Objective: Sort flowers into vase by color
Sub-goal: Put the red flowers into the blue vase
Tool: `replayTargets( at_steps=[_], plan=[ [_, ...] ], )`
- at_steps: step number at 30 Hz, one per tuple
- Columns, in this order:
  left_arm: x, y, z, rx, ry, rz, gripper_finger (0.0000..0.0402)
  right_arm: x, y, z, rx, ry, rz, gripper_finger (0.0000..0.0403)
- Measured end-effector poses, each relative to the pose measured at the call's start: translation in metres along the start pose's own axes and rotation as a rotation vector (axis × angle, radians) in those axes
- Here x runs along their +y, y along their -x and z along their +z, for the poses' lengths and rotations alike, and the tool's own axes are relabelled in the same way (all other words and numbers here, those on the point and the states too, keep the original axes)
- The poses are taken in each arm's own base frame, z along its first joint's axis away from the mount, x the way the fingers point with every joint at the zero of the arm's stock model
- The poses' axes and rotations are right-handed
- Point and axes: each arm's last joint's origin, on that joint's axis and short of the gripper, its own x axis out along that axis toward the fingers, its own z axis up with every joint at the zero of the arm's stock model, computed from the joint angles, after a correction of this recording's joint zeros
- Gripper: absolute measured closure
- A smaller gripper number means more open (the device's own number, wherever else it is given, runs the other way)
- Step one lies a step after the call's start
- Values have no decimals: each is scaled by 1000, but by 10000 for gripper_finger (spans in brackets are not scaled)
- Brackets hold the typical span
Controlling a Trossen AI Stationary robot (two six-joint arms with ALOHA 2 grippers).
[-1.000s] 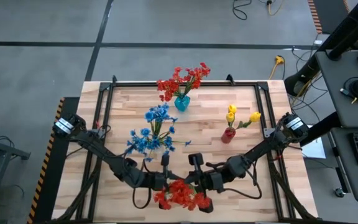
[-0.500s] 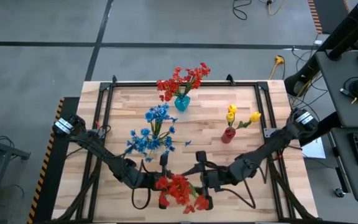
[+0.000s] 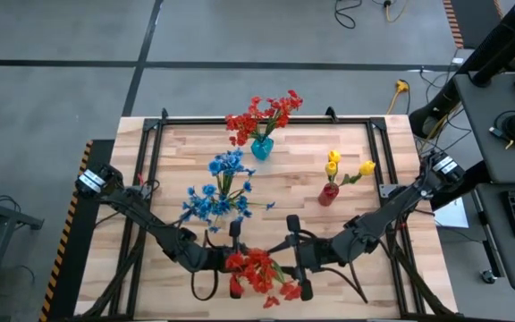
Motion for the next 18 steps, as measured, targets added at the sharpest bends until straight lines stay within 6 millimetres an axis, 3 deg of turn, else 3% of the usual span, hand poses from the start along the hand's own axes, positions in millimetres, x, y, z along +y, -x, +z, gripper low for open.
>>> replayTargets(
  at_steps=[10,18],
  plan=[
    [0,0,0,-1,5,0,396,0,-1,9,38,8,8,375],
    [-9,1,19,-31,-30,-15,301,-3,0,28,120,-15,14,383]
  ],
)
